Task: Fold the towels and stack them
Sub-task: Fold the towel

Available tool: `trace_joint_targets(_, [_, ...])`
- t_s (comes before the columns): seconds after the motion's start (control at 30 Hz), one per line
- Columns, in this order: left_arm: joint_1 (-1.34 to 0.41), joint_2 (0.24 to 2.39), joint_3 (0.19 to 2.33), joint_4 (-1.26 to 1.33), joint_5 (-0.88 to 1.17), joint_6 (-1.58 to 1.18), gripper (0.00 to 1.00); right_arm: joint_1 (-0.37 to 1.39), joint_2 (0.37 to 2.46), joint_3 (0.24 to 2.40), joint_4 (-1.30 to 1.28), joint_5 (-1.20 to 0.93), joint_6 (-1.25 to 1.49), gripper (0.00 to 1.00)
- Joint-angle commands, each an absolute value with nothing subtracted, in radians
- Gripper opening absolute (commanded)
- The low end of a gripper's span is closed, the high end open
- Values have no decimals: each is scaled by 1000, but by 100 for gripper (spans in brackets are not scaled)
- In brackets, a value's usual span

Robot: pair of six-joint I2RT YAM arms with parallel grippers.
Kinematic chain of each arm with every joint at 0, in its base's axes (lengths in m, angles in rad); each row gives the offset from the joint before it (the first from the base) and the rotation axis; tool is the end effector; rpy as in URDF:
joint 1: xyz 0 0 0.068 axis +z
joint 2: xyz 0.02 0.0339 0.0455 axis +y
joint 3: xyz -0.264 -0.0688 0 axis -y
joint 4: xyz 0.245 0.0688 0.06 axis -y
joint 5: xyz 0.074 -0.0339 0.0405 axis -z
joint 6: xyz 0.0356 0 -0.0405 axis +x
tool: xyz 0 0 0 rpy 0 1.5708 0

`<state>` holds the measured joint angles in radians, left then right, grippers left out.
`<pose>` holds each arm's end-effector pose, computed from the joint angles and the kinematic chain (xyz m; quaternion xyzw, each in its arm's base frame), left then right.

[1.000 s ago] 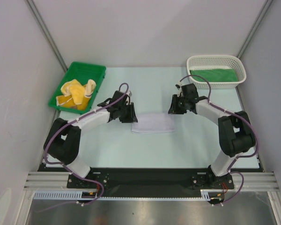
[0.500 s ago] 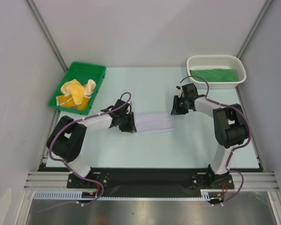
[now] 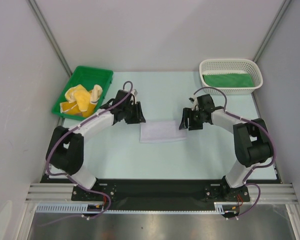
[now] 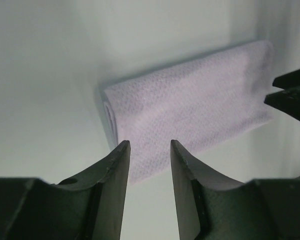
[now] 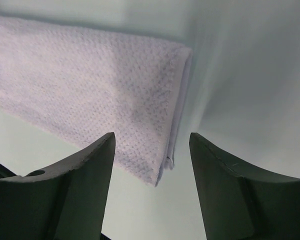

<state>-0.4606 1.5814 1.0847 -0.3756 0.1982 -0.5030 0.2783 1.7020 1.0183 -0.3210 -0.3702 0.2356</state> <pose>0.2986 -0.1560 0.2301 0.0140 0.9355 -0.2402 0.2587 0.3232 0.1058 0.1765 -0.0715 0.9425 0.2407 0.2206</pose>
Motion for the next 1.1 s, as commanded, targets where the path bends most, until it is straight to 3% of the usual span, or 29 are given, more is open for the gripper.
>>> trace_joint_targets(0.0, [-443, 1673, 1123, -330, 224, -465, 43, 278, 1716, 1009, -281, -399, 239, 66])
trace_joint_targets(0.2, [-442, 1812, 1172, -330, 184, -460, 41, 302, 1735, 1003, -291, -336, 212, 66])
trace_joint_targets(0.47, [-411, 1844, 1147, -321, 152, -486, 36, 339, 1749, 953, -258, -298, 215, 63])
trace_joint_targets(0.7, [-405, 1836, 1140, -342, 130, -500, 36, 359, 1740, 924, -252, -293, 229, 53])
trace_joint_targets(0.97, [-403, 1816, 1078, -325, 130, -528, 35, 383, 1766, 900, -230, -295, 262, 49])
trace_joint_targets(1.07, [-403, 1804, 1060, -327, 114, -534, 35, 383, 1766, 896, -233, -279, 265, 40])
